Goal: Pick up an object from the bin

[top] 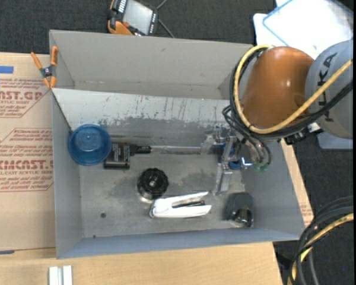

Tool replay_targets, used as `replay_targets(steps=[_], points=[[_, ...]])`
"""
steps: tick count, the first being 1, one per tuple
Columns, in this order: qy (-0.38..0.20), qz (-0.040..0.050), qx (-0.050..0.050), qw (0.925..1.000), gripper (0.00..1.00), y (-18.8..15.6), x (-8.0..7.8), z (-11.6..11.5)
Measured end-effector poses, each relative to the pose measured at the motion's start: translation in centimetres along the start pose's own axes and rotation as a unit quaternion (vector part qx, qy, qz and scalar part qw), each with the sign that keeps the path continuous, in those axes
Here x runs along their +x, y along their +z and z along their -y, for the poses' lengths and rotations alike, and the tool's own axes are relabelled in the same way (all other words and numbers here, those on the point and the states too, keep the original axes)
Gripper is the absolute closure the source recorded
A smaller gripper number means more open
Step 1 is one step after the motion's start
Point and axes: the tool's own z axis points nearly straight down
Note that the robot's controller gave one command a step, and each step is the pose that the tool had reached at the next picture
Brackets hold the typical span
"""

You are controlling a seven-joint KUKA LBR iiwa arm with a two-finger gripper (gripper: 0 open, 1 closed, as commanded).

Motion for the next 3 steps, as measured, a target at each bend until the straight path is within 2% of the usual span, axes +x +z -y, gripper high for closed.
replay_targets(steps=[1, 2, 3], points=[[0.0, 0.0, 0.0, 1.0, 0.0, 0.0, 0.0, 0.0], [0.114, -0.0003, 0.0, 0.9934, 0.0, 4.8, -0.5, 1.0], [0.132, 0.0024, -0.001, 0.9912, 0.0, 4.6, -2.3, 0.1]])
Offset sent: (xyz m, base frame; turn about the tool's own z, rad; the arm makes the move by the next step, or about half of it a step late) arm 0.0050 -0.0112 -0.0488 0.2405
